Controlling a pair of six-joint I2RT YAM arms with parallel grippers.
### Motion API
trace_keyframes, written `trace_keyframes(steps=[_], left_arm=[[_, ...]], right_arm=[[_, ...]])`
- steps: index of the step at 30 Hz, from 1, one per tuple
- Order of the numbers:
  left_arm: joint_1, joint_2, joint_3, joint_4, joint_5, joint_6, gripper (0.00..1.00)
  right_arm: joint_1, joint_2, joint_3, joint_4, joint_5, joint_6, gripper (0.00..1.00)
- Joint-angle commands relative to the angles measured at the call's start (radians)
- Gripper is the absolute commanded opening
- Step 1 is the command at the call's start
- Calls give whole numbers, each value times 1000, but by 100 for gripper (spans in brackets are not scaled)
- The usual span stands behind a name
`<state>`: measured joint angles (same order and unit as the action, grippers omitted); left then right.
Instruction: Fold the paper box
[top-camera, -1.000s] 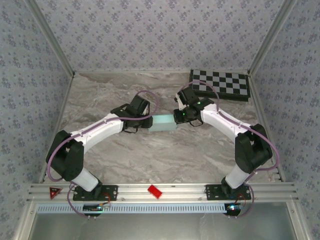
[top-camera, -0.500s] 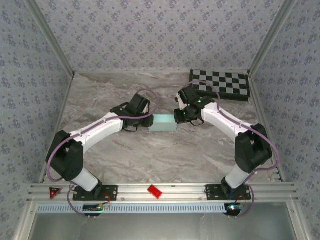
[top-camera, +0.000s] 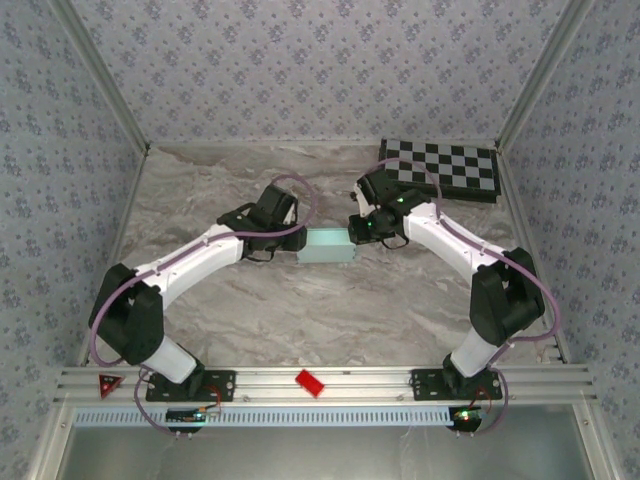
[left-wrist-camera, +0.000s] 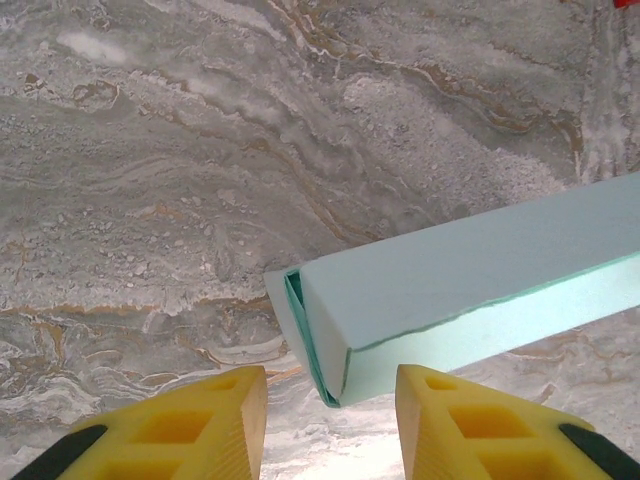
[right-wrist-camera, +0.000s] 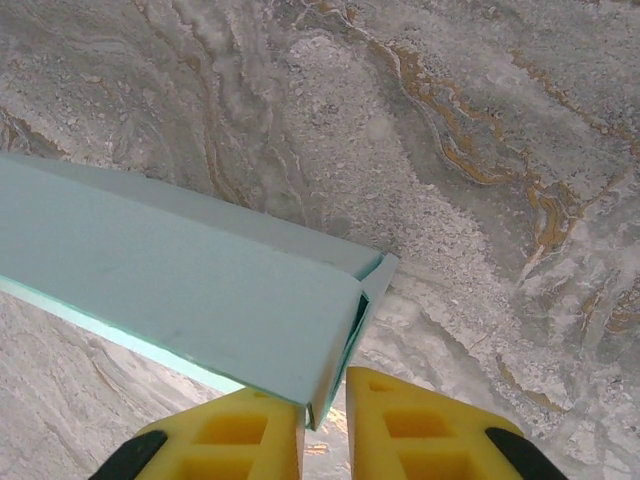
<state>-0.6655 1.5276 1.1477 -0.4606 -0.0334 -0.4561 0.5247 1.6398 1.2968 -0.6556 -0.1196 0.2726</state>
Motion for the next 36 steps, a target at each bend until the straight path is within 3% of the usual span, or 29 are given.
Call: trace_keyframes(steps=[1,16,36], left_arm=[[7,-52,25,7,29,23,39],[68,-56,33,53,105,-37,43],[101,34,58,52,172,-78,47]], right_arm=[[-6,-16,23,-24,-11,-13,22],[-39,-101,-25,76,-100,20,29],[-87,-9,0,98,-193,50,31]])
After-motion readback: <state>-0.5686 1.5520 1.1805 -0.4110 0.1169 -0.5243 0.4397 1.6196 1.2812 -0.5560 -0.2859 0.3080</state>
